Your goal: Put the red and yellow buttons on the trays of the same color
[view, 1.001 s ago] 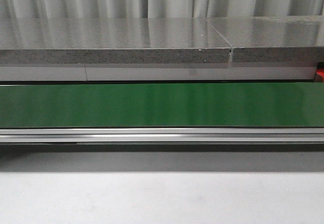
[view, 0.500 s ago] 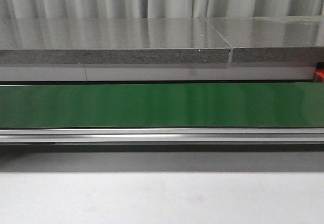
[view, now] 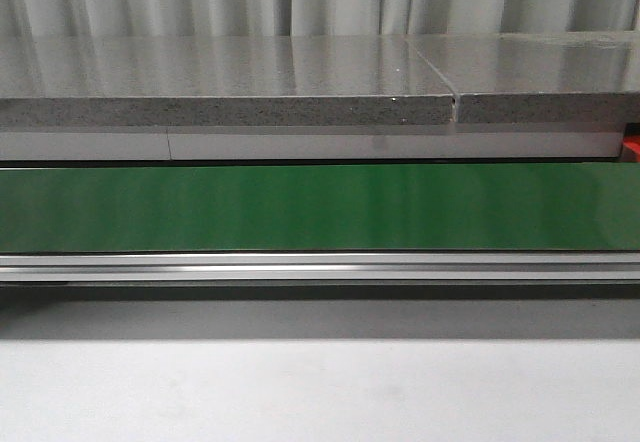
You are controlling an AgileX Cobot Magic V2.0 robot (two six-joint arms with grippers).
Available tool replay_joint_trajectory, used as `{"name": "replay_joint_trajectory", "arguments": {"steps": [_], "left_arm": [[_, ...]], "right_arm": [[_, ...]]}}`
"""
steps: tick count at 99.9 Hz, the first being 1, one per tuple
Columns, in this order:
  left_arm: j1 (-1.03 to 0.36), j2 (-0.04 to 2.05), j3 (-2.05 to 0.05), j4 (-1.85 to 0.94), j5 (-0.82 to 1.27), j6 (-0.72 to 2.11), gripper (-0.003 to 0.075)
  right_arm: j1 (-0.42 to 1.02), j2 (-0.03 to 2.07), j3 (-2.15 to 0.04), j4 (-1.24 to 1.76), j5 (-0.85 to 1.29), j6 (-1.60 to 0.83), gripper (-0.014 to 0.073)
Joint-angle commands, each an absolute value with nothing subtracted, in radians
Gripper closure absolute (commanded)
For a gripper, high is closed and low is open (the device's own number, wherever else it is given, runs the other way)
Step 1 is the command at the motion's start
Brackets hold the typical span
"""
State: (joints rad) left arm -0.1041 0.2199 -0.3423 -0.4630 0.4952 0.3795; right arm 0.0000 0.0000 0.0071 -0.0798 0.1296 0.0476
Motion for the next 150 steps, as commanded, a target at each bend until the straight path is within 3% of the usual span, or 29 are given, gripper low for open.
{"name": "replay_joint_trajectory", "arguments": {"steps": [1, 123, 150], "left_arm": [[-0.109, 0.228, -0.368, -0.486, 0.425, 0.375, 0.0739], [-0.109, 0.228, -0.368, -0.486, 0.425, 0.375, 0.0739], [-0.077, 0.181, -0.318, -0.285, 0.257, 0.328, 0.0739]], "right_arm": [[-0.002, -0.028, 0.019, -0.089, 0.000, 0.049, 0.0662], [-0.002, -0.025, 0.017, -0.089, -0.006, 0.049, 0.0662], [-0.002, -0.025, 0.017, -0.089, -0.006, 0.049, 0.0662]]}}
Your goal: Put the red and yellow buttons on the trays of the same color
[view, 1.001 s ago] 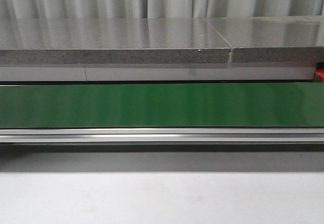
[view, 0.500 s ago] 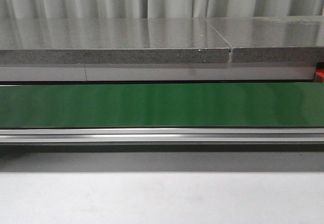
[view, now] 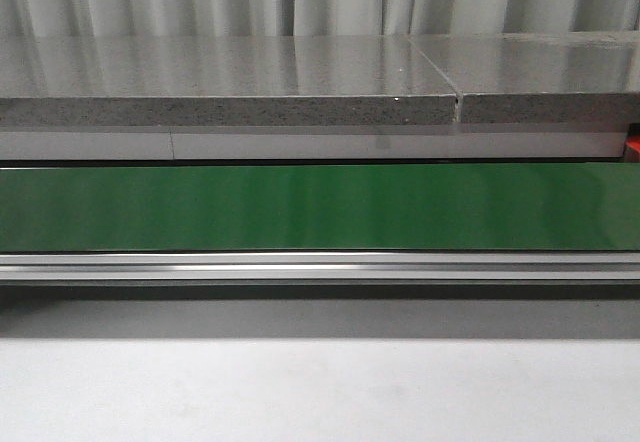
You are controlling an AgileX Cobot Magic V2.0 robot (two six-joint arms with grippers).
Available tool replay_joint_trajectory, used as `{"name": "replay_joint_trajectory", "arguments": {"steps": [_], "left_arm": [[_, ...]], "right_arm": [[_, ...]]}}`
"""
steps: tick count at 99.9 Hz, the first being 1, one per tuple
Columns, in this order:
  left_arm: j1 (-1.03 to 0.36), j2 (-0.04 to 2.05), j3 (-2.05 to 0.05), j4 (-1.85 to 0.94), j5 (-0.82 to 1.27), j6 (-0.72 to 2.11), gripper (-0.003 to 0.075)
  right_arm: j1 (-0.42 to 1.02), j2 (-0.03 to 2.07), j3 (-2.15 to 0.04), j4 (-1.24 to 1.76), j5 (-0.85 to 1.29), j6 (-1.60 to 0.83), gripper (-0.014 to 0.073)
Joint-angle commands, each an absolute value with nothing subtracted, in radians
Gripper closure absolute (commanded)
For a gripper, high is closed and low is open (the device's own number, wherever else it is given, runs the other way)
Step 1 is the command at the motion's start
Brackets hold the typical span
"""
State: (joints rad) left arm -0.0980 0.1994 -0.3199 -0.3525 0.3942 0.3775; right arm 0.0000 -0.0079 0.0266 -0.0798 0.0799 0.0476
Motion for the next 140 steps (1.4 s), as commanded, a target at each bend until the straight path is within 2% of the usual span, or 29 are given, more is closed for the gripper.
{"name": "replay_joint_trajectory", "arguments": {"steps": [1, 18, 29, 51, 69, 140], "left_arm": [[-0.074, 0.178, -0.311, -0.270, 0.254, 0.320, 0.0739], [-0.010, 0.088, -0.206, -0.064, 0.221, 0.026, 0.0739], [-0.006, 0.015, -0.132, 0.022, 0.216, -0.068, 0.0739], [-0.015, -0.043, -0.033, 0.041, 0.160, -0.073, 0.0739], [-0.041, -0.043, 0.034, 0.044, 0.008, -0.075, 0.0739], [-0.054, -0.043, 0.032, 0.052, 0.012, -0.075, 0.0739]], "right_arm": [[-0.002, -0.025, 0.017, -0.089, -0.006, 0.049, 0.0662], [-0.002, -0.025, 0.017, -0.089, -0.006, 0.049, 0.0662], [-0.002, -0.025, 0.017, -0.089, -0.006, 0.049, 0.0662], [-0.002, -0.025, 0.017, -0.089, -0.006, 0.049, 0.0662], [-0.002, -0.025, 0.017, -0.089, -0.006, 0.049, 0.0662], [-0.002, -0.025, 0.017, -0.089, -0.006, 0.049, 0.0662]]}}
